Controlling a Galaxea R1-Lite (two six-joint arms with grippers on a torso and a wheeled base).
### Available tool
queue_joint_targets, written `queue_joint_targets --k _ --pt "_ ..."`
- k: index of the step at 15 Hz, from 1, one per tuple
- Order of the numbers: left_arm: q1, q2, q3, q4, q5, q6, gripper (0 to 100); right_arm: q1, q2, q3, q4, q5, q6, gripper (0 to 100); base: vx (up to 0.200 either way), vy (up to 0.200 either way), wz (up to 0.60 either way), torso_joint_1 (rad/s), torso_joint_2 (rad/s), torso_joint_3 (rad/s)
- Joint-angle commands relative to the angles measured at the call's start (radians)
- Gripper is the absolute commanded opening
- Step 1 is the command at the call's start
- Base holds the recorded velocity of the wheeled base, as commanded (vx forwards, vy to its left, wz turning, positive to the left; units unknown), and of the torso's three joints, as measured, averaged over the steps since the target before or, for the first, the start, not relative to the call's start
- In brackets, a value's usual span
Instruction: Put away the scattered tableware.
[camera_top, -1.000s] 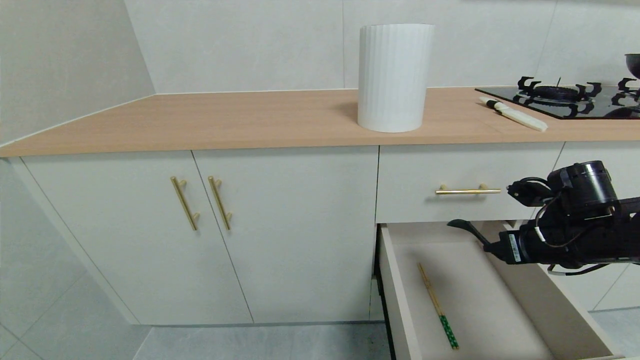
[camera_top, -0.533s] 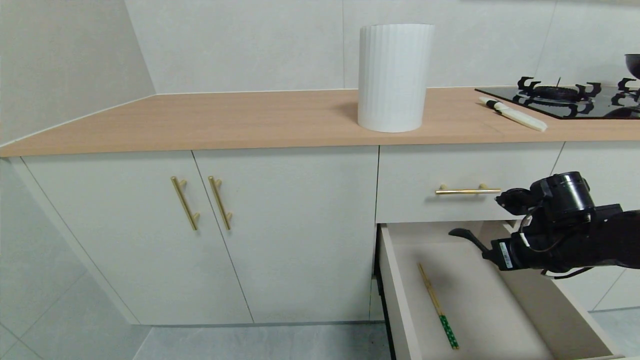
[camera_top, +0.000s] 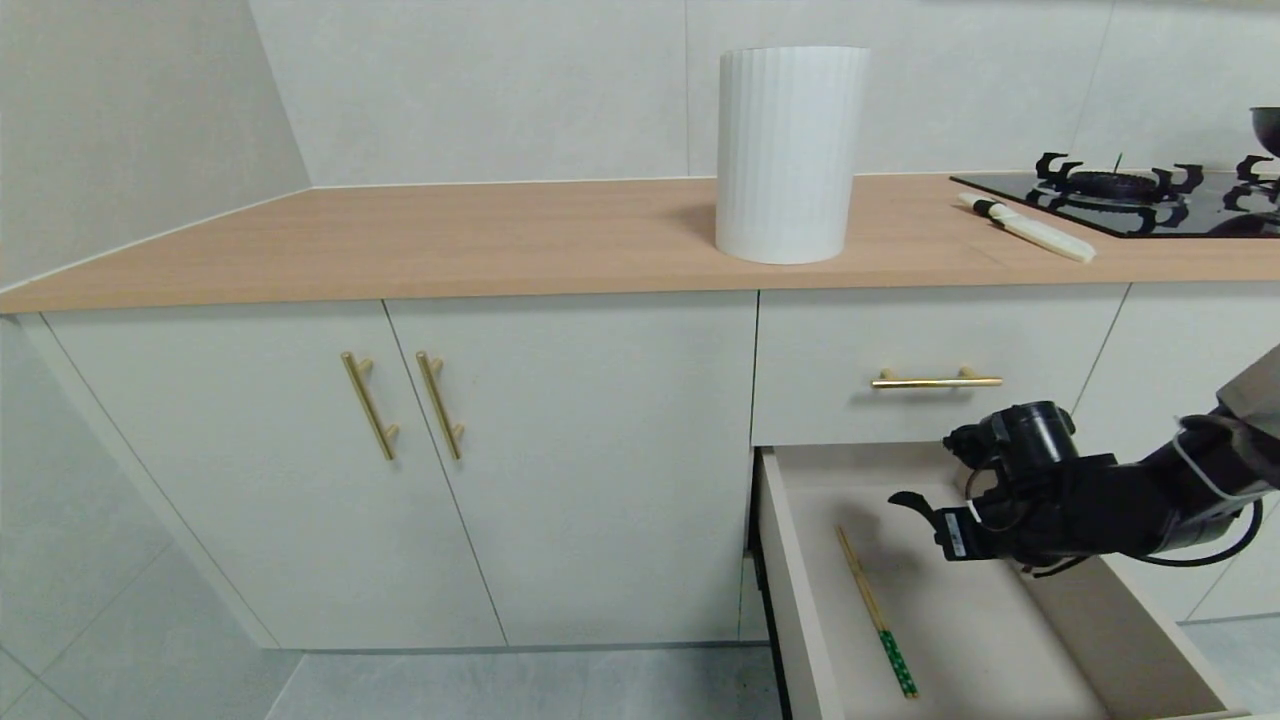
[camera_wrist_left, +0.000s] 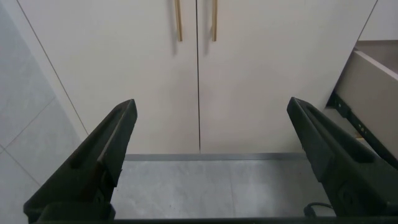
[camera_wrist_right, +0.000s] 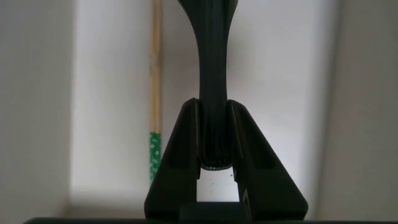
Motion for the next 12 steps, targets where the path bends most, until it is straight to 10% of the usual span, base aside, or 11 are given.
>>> queue_joint_targets --k 1,12 --pt "0.000 0.000 0.000 0.000 0.000 0.000 100 0.000 0.087 -0.009 0.000 -0.002 -0.001 0 0.000 0.000 0.00 0.000 0.00 0.000" --pt "0.000 0.000 0.000 0.000 0.000 0.000 100 0.000 0.217 -0.050 -0.001 -0.078 -0.007 0 0.000 0.000 0.00 0.000 0.00 0.000"
